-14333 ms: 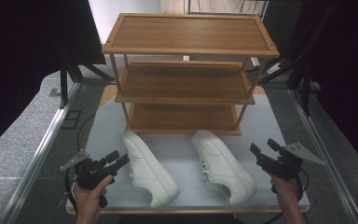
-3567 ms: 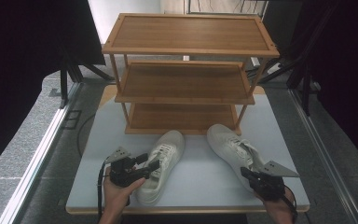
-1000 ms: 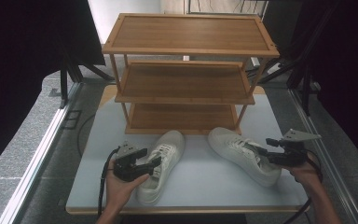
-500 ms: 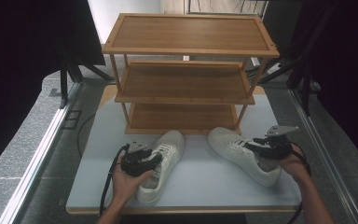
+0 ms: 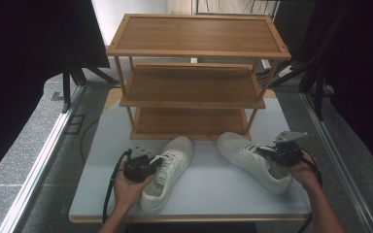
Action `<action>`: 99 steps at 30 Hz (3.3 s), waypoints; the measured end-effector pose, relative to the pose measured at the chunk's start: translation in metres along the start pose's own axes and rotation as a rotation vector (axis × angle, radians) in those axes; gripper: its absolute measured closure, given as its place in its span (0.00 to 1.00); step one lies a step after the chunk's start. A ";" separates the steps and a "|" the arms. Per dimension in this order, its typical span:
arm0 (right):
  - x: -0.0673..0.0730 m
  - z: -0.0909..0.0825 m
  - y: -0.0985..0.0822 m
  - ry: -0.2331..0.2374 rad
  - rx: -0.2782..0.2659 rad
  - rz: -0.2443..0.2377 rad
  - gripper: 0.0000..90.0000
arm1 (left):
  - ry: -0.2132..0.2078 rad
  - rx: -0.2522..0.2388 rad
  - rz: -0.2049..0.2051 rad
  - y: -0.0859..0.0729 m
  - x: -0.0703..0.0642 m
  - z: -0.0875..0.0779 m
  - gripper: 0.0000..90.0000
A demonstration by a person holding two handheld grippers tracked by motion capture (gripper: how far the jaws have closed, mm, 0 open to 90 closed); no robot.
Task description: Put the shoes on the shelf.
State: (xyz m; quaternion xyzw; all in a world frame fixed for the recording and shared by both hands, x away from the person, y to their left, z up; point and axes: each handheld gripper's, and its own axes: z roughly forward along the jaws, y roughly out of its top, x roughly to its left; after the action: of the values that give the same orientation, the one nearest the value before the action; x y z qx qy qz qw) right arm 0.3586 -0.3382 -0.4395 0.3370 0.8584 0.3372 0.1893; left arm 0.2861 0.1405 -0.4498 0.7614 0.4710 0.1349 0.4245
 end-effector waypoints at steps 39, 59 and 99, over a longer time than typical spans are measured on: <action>0.055 -0.089 -0.023 0.076 -0.612 0.473 0.94 | -0.263 -0.350 -0.160 0.037 0.002 -0.089 0.91; 0.068 -0.106 0.045 0.034 -0.690 0.444 0.94 | -0.290 -0.444 -0.157 0.072 0.005 -0.107 0.90; 0.068 -0.078 0.125 0.016 -0.680 0.522 0.92 | -0.268 -0.490 -0.272 0.139 0.017 -0.089 0.90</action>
State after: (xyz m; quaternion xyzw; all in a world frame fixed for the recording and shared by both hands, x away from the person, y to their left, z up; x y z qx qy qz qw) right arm 0.3240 -0.2573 -0.3028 0.4586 0.5856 0.6405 0.1911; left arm 0.3250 0.1740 -0.2919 0.5773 0.4618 0.0849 0.6681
